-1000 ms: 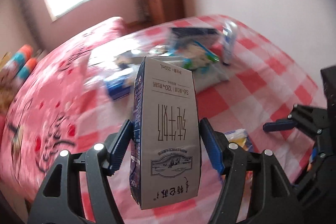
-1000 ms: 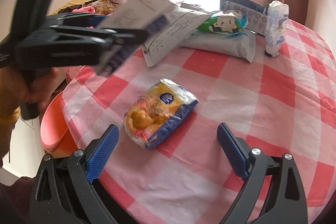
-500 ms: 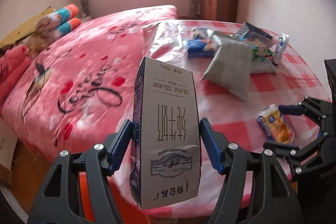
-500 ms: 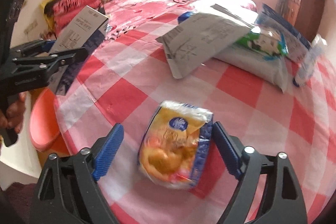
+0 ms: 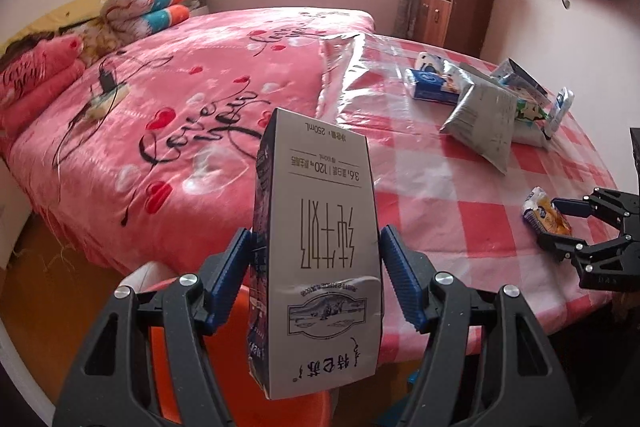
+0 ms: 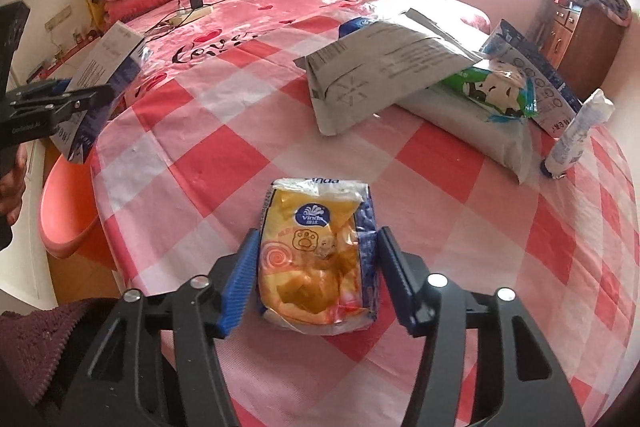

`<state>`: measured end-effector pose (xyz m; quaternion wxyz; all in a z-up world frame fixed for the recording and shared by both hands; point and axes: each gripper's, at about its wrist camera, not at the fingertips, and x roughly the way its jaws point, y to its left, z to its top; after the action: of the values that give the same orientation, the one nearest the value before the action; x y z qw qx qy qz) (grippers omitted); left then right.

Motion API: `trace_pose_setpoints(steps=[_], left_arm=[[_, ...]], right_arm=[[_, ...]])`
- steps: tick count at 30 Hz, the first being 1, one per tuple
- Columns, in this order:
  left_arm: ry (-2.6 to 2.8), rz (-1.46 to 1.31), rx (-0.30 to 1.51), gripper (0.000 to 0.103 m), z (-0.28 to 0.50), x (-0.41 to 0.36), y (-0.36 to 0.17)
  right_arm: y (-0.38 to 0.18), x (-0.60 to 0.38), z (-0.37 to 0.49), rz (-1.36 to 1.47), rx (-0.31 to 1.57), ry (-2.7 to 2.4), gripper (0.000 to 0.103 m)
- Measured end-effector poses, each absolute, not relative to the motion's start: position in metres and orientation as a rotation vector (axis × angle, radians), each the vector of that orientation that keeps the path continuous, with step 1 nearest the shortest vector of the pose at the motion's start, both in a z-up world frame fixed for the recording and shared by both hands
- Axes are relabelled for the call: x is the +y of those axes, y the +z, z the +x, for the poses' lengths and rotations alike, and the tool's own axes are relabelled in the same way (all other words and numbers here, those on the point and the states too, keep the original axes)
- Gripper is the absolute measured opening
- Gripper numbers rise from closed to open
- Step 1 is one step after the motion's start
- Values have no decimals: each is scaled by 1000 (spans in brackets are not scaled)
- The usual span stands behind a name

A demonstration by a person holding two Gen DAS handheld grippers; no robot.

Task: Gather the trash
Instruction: 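Carry the carton toward the bucket with left tool while right tool grasps yellow snack bag, then release the carton into the orange bucket with left tool while right tool drops the snack bag in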

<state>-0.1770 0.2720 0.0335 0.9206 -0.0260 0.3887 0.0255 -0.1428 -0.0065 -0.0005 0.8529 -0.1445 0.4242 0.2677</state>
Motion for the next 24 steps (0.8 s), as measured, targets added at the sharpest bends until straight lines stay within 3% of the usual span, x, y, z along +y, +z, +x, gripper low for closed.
trace_pose_setpoints(steps=[3,8,24], left_arm=[[74,-78,798,67,-184,280,30],[129,-111,785,67,-198,295,30],[427,-226,824,67,-264,367,11]], right_arm=[[1,-3,-142,-308,892,569,52],[8,10,-138,-294,881,591,37],[69,163,-162,-175,882,1163,34]])
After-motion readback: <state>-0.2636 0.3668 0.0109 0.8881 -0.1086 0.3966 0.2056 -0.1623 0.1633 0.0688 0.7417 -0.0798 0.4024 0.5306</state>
